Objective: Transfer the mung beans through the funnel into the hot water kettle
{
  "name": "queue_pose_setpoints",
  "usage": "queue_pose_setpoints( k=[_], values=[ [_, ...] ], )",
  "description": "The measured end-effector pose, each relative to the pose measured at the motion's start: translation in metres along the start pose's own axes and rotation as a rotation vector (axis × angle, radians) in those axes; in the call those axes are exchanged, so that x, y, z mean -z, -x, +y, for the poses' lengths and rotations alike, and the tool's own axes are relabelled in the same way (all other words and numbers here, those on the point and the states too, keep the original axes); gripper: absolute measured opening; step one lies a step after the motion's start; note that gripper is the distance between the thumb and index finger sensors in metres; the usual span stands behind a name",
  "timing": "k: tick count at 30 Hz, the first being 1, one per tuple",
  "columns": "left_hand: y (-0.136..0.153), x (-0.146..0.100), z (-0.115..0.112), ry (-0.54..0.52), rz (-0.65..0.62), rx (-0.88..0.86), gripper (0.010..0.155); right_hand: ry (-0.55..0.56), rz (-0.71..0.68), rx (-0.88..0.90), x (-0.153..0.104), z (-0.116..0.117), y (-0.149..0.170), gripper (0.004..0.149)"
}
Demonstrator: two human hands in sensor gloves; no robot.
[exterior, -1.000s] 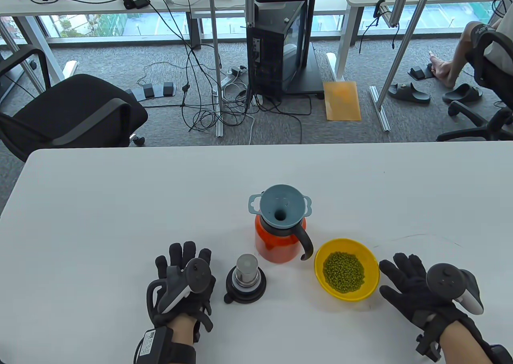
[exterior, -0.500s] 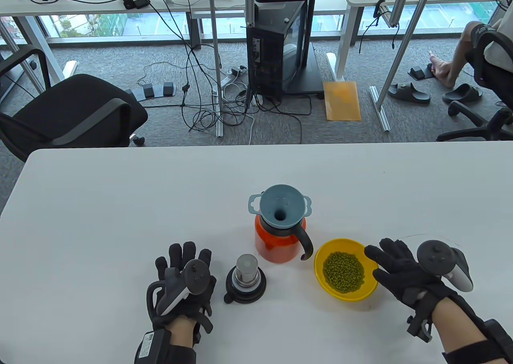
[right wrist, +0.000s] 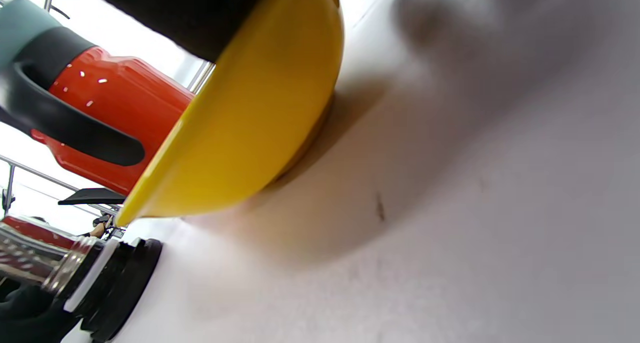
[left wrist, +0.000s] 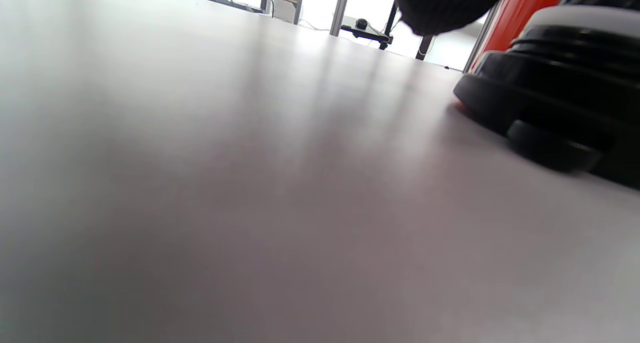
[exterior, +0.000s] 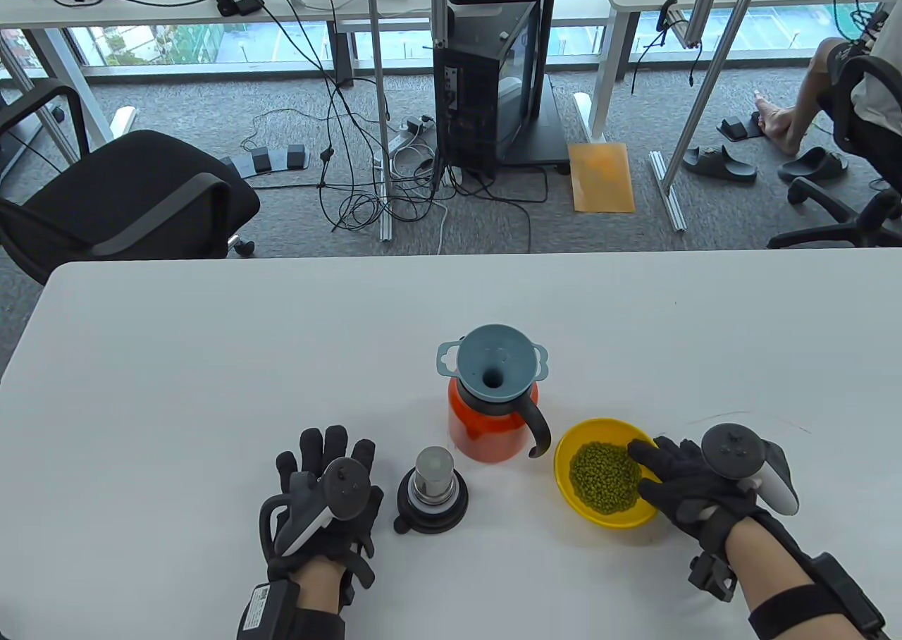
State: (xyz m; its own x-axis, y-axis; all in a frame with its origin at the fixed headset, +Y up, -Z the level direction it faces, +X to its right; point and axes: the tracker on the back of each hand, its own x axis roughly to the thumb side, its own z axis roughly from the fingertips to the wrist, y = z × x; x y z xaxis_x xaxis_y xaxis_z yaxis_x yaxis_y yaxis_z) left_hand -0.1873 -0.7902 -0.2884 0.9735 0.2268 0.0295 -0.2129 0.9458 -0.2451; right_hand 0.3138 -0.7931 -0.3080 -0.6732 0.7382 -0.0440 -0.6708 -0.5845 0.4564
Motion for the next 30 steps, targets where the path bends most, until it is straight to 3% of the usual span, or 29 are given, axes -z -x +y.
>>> queue_pose_setpoints(
  k=[6,17,24,30],
  values=[
    [-0.001,-0.001,-0.001,0.006,-0.01,-0.009,0.072,0.09,0.007,0.173,-0.002,-0.005,0.001,0.067],
    [-0.005,-0.001,-0.003,0.012,-0.028,-0.008,0.072,0.34,-0.031,0.255,-0.017,-0.04,-0.015,0.074],
    [-0.008,-0.002,-0.004,0.028,-0.032,-0.008,0.072,0.523,-0.085,0.395,-0.023,-0.078,-0.052,0.073],
    [-0.009,-0.003,-0.005,0.038,-0.031,-0.005,0.072,0.542,-0.132,0.477,-0.017,-0.099,-0.096,0.076]
  ],
)
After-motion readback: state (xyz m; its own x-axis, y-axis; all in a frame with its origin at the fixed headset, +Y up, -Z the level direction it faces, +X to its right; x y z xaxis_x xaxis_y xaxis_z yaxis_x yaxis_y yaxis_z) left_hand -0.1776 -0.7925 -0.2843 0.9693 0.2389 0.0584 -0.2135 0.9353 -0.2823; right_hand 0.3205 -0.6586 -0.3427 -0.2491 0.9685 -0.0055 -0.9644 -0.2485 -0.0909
